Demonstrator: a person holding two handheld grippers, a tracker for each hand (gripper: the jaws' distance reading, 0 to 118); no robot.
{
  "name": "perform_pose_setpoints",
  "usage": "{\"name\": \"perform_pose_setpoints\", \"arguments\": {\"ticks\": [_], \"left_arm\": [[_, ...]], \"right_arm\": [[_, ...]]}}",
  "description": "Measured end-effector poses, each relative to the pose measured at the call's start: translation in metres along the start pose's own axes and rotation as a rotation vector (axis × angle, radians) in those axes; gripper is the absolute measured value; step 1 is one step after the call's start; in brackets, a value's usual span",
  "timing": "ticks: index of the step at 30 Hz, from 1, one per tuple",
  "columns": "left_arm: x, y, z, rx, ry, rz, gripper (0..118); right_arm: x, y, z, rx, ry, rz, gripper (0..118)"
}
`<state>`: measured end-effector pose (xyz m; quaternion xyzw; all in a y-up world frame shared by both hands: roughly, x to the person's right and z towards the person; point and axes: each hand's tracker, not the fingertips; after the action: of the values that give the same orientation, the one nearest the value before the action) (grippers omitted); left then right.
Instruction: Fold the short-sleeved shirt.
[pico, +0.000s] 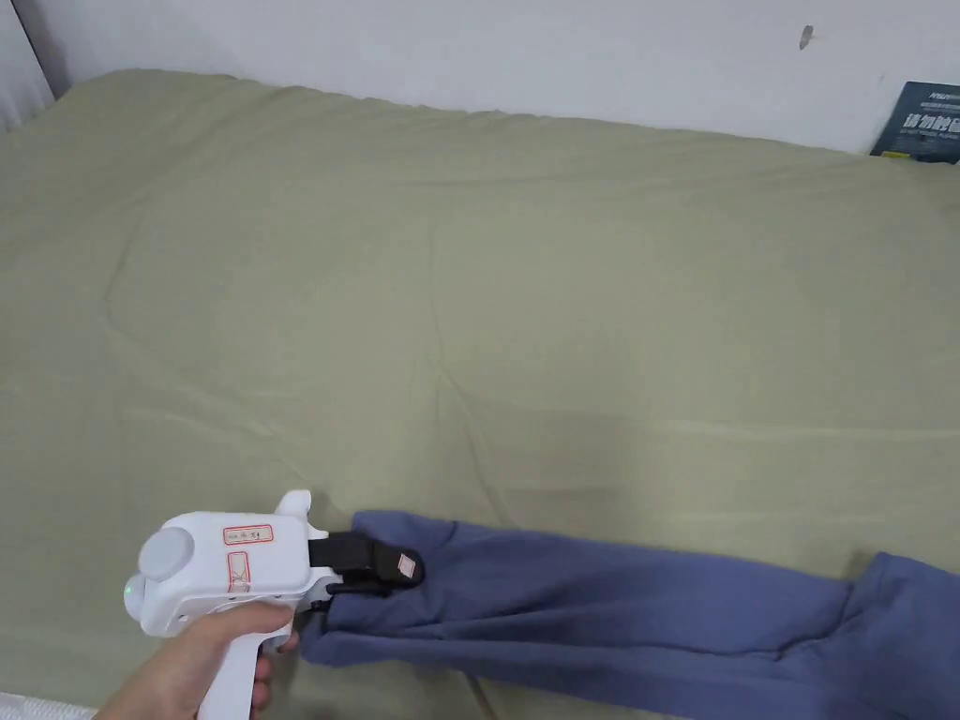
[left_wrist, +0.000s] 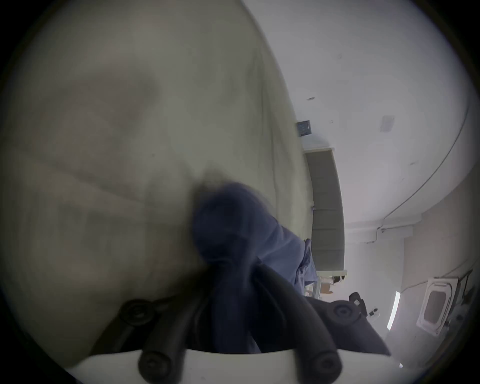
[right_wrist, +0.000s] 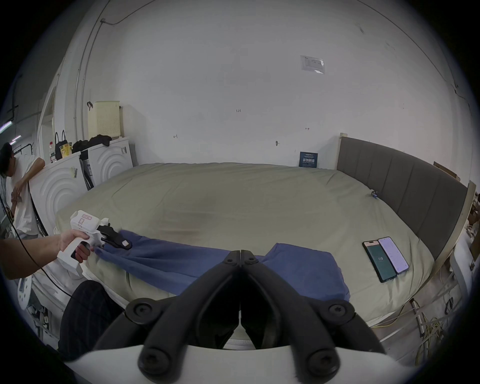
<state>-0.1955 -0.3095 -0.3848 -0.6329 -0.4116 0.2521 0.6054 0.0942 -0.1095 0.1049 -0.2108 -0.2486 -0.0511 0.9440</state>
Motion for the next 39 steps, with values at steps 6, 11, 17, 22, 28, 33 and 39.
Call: {"name": "perform_pose_setpoints", "arguments": {"ticks": [6,11,17,22,28,33,39], "left_arm": [[0.061,-0.008,0.05,0.147,0.122,-0.113,1],[0.077,0.003,0.104,0.352,0.418,-0.148,1],[0.161,-0.037,0.106,0.329,0.366,-0.238,2],[0.219,-0.07,0.048,0.297,0.176,-0.168,7],[0.216,-0.066,-0.08,0.226,0.338,-0.155,6],[0.202,-0.066,-0.131,0.148,0.431,-0.184,46],[0.239,-0.08,-0.037,0.288,0.139,-0.309,102]], "right_arm": [[0.003,0.003,0.004,0.02,0.023,0.003,0],[0.011,0.0,0.011,0.052,0.036,-0.019,0],[0.019,-0.016,0.021,0.085,0.032,-0.035,0],[0.024,-0.031,0.026,0.088,0.04,-0.066,0],[0.031,-0.041,0.046,0.104,0.038,-0.114,0],[0.039,-0.048,0.066,0.13,0.019,-0.153,0],[0.045,-0.059,0.061,0.1,0.027,-0.176,0]]}}
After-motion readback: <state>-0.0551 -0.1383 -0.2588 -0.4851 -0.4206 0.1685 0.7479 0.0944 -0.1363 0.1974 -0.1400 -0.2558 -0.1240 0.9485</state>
